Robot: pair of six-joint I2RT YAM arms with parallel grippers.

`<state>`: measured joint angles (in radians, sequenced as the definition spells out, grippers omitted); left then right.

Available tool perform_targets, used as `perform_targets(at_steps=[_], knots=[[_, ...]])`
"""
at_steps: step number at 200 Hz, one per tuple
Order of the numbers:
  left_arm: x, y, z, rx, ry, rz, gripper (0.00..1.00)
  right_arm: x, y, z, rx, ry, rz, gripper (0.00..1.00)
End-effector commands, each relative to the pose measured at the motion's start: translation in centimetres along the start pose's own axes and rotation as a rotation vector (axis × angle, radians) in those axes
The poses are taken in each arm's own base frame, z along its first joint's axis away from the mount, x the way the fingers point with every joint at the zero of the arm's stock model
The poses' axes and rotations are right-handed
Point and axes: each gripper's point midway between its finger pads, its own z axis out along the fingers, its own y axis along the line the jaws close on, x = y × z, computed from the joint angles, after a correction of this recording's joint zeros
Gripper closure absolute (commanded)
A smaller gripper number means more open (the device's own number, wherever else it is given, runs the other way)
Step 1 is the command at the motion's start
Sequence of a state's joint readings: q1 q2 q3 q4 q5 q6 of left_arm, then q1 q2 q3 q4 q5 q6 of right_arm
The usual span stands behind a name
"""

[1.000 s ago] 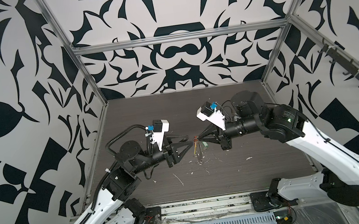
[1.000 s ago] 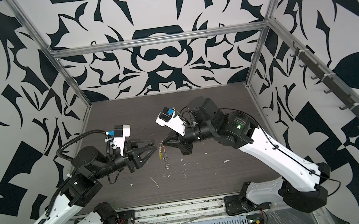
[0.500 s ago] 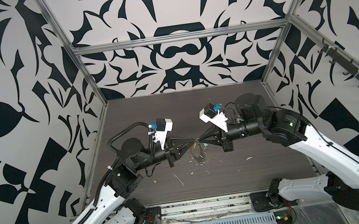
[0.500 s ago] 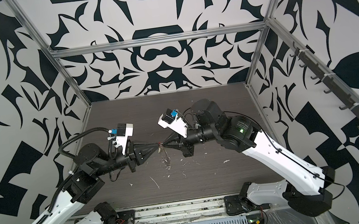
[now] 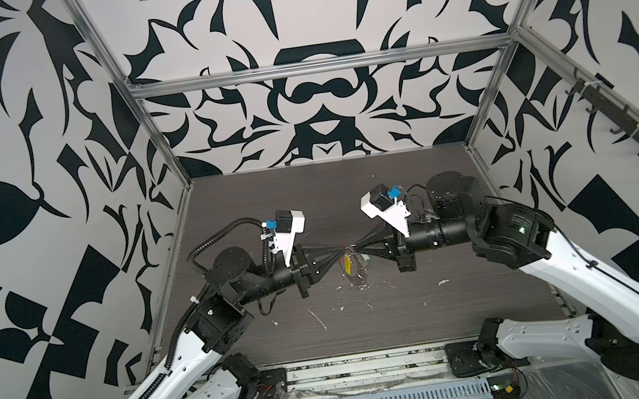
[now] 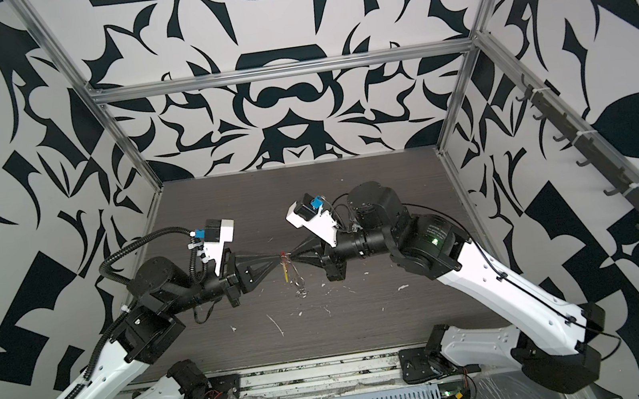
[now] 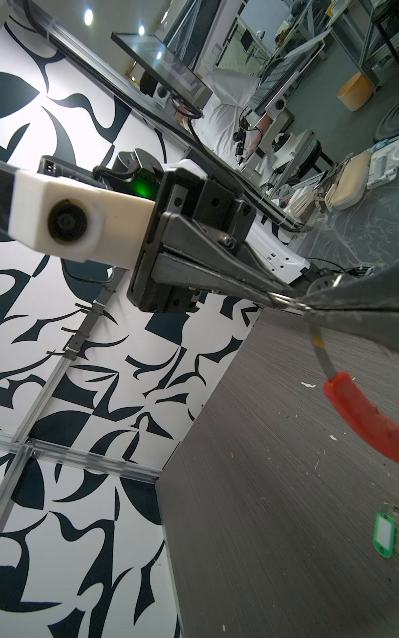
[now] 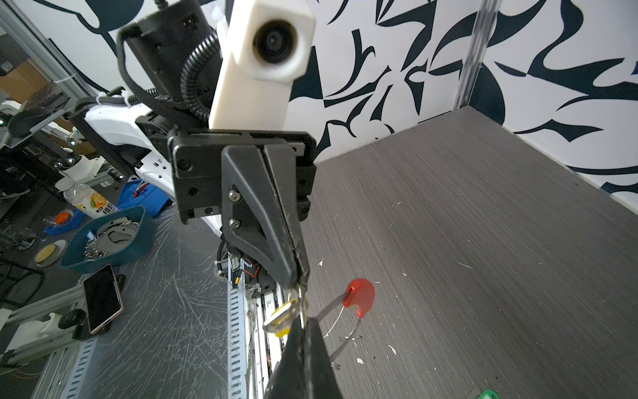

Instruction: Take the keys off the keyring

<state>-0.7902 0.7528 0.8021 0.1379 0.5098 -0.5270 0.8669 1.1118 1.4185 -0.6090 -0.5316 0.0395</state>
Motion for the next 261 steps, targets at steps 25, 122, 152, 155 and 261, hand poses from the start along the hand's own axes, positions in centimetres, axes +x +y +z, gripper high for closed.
perform_targets(at_steps=[25,122,152,155,261], knots=[[-0.9,0.0,-0.5,-0.011,-0.065,-0.002,1.0,-3.7,-0.1,-1.6,0.037,-0.213,-0.015,1.0],[0.9,1.4,0.8,-0.015,0.0,-0.101,1.0,-4.5,-0.8,-2.0,0.033,-0.302,0.022,1.0],[0.5,1.4,-0.1,-0.056,-0.013,-0.093,0.9,-4.1,-0.7,-2.0,0.026,-0.28,0.024,1.0],[0.5,1.3,-0.3,-0.06,-0.016,-0.089,0.88,-4.1,-0.7,-2.0,0.024,-0.279,0.023,1.0],[-0.7,2.1,-1.3,-0.155,-0.071,-0.027,0.46,-1.1,-2.5,-1.1,0.103,-0.189,0.084,1.0]])
